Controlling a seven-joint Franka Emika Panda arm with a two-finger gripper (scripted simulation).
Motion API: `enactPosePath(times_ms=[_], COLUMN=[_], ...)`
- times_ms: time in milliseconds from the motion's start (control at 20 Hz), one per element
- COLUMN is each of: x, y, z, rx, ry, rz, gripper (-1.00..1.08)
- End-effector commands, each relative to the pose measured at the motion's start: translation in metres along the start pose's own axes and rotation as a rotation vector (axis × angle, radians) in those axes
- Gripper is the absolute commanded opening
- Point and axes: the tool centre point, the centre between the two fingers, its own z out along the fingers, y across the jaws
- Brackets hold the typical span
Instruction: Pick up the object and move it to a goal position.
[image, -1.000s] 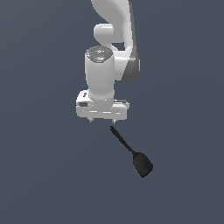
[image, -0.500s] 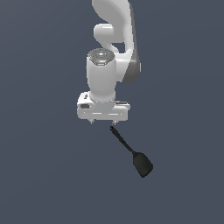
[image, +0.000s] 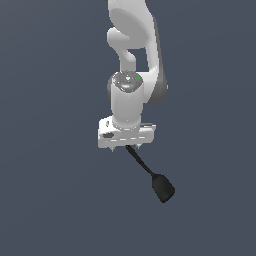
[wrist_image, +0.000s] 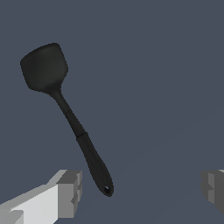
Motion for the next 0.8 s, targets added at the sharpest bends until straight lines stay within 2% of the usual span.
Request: enactPosePath(times_ms=[0, 400, 750], x=[0.007, 0.029, 0.039], y=[-0.011, -0.052, -0.076], z=[0.011, 0.053, 0.077], rx=[0.004, 0.027, 0.046], ry=[-0.007, -0.026, -0.033], rz=[-0.076, -0.345, -0.491], gripper=[1.0, 1.0, 1.0])
